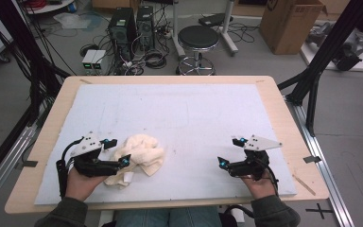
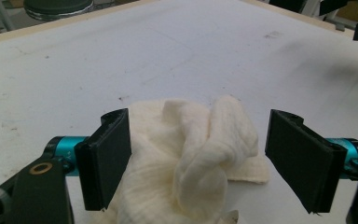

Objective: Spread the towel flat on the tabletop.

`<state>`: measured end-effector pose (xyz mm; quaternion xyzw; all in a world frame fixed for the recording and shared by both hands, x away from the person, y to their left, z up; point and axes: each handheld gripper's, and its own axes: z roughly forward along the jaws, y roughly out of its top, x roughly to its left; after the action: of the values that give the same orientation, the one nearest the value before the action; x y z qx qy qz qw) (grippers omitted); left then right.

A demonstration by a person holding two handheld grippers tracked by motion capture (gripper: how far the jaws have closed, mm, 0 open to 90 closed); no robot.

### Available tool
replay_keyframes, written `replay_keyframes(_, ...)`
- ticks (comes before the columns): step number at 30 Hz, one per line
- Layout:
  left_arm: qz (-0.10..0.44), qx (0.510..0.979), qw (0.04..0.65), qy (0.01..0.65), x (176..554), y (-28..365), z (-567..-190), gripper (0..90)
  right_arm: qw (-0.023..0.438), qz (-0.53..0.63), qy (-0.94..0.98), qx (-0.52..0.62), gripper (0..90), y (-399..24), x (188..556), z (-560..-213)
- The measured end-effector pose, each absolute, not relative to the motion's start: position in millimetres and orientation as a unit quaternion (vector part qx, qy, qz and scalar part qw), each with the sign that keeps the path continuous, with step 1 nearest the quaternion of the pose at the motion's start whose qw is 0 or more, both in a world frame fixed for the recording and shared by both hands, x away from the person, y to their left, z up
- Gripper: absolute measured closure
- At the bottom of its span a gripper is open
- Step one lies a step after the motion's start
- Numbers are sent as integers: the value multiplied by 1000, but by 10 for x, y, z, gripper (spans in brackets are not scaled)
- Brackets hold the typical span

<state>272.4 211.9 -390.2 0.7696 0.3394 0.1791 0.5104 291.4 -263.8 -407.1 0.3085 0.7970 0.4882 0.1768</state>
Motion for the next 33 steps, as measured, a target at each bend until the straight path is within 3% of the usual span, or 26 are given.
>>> replay_keyframes(9,167,794,475,340,2838,1993,-4020,266,175,481,803,306,98,-2617,2915,-4087)
replay_keyframes(14,146,803,462,348,2925,1974,-4106,378,176,478,806,303,98,-2619,2890,-4086)
replay_keyframes(25,125,831,405,360,3029,1945,-4313,514,175,476,807,302,98,-2621,2895,-4098)
replay_keyframes(33,136,840,386,356,3030,1922,-4346,648,175,475,808,300,98,-2620,2893,-4103)
